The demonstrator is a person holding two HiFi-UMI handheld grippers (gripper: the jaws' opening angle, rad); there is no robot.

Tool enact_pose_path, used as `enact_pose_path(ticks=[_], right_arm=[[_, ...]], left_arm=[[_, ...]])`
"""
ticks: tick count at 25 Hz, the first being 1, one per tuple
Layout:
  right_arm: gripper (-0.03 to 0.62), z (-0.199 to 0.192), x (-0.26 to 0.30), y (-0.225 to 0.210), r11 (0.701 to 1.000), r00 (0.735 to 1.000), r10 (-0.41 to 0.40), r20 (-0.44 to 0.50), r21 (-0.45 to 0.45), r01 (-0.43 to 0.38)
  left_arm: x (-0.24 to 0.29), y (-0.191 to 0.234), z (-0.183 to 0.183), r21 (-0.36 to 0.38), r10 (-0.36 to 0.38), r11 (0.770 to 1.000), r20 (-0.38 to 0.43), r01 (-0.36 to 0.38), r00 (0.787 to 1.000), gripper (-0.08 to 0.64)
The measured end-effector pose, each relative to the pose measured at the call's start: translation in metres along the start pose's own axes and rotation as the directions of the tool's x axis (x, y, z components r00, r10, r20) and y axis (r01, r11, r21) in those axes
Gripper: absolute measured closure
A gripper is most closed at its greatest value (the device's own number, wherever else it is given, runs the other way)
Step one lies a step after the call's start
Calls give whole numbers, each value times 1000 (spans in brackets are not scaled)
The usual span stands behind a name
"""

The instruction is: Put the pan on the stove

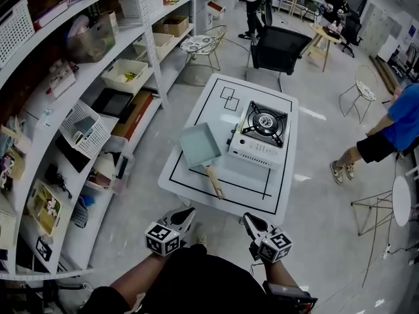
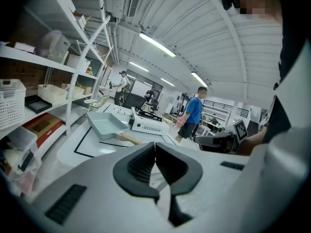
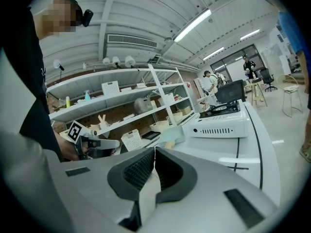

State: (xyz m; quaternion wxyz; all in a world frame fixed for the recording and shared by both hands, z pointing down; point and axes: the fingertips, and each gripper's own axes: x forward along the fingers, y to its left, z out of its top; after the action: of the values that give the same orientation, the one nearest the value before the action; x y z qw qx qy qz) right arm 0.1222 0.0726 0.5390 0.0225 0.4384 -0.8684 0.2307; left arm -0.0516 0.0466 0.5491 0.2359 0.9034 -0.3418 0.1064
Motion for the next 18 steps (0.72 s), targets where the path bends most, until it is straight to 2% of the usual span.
enact_pose_path(ticks=[11,18], right_arm=[[565,19,40,-29,999,999,-34,-15,-16,34],[565,30,70,-36,998,999,-51,-12,-27,51]], left_arm=[[38,28,39,5,-69,998,-3,69,998,551],[49,57,50,12,-75,997,-6,75,997,551]])
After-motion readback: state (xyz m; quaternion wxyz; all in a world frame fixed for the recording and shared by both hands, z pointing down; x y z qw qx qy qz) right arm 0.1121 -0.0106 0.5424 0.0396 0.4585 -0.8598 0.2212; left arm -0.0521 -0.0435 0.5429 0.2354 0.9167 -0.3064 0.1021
